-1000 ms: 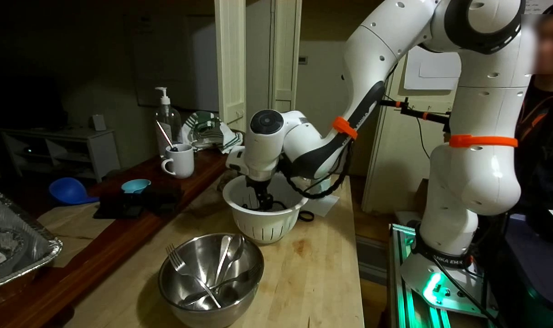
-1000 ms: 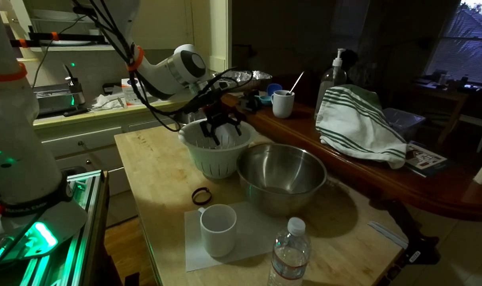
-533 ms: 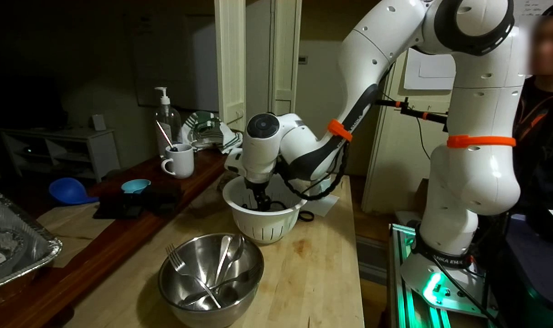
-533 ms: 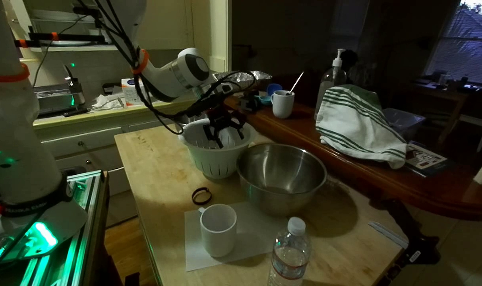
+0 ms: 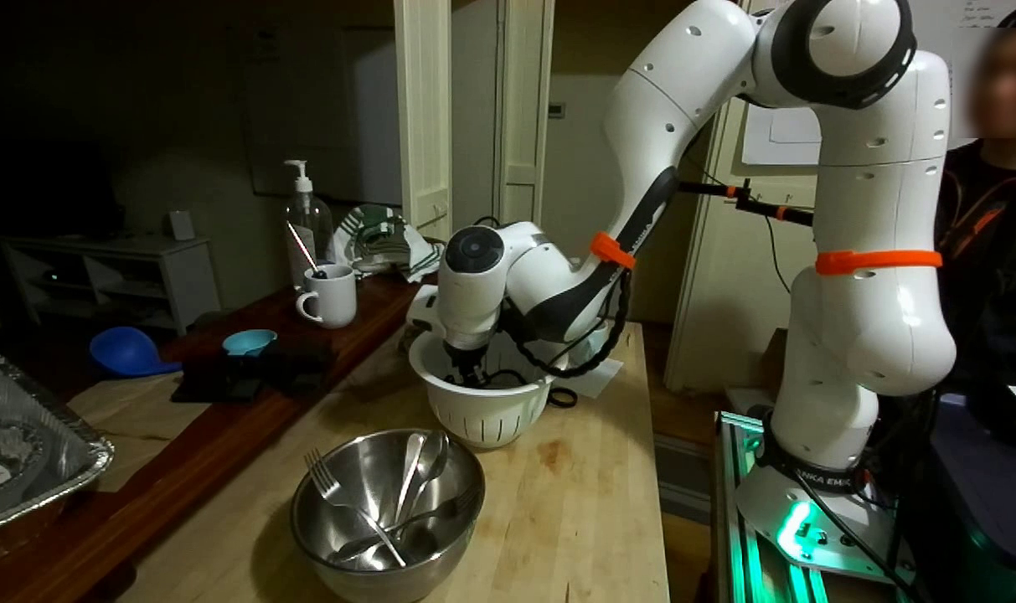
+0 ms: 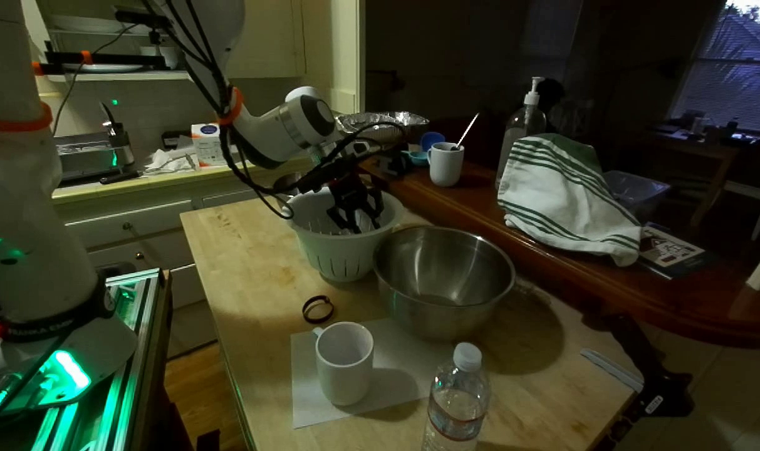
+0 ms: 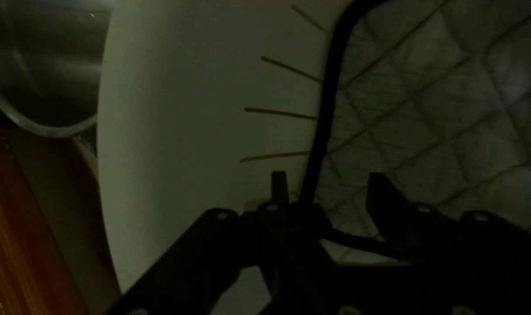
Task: Move the black and white mat to the table
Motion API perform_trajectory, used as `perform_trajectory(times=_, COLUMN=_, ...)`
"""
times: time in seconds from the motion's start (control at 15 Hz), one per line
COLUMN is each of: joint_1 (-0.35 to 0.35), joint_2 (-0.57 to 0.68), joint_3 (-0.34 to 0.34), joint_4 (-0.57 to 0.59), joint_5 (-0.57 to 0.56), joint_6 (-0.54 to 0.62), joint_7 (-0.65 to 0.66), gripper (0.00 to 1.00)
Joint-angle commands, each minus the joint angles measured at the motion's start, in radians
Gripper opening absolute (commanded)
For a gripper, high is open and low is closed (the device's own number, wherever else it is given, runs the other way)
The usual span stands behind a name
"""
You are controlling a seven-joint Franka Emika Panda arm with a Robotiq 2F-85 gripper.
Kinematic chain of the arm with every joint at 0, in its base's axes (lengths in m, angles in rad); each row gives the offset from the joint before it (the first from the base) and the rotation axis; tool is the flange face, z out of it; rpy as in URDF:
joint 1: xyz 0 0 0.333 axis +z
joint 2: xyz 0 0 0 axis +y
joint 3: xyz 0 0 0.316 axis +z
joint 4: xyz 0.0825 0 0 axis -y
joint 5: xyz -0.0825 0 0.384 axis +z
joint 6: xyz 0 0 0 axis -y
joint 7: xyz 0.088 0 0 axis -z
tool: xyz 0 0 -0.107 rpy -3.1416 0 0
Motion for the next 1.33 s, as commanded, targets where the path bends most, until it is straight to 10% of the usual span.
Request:
perform_trajectory(times=0.0, joint_1=0.013, joint_2=0.060, joint_3=0.000, joint_4=0.054, joint_5=-0.042, joint_6=-0.005, joint_7=0.021, gripper=0.54)
perform_trajectory(times=0.27, joint_1=0.020, joint_2=0.094, joint_3=-0.001, joint_4=0.091, joint_5=-0.055, joint_6=-0.007, joint_7=0.016, gripper=0.62)
perform_trajectory(times=0.73, joint_1=0.019, joint_2=0.112, joint_3=-0.006, joint_4=0.104, joint_5=-0.065, joint_6=-0.002, joint_7=0.021, gripper=0.02)
perform_trajectory(times=1.27, joint_1=0.018, joint_2=-0.032, joint_3=0.008, joint_4=-0.018, joint_5=-0.055, joint_6=0.028, joint_7=0.045, gripper=0.01)
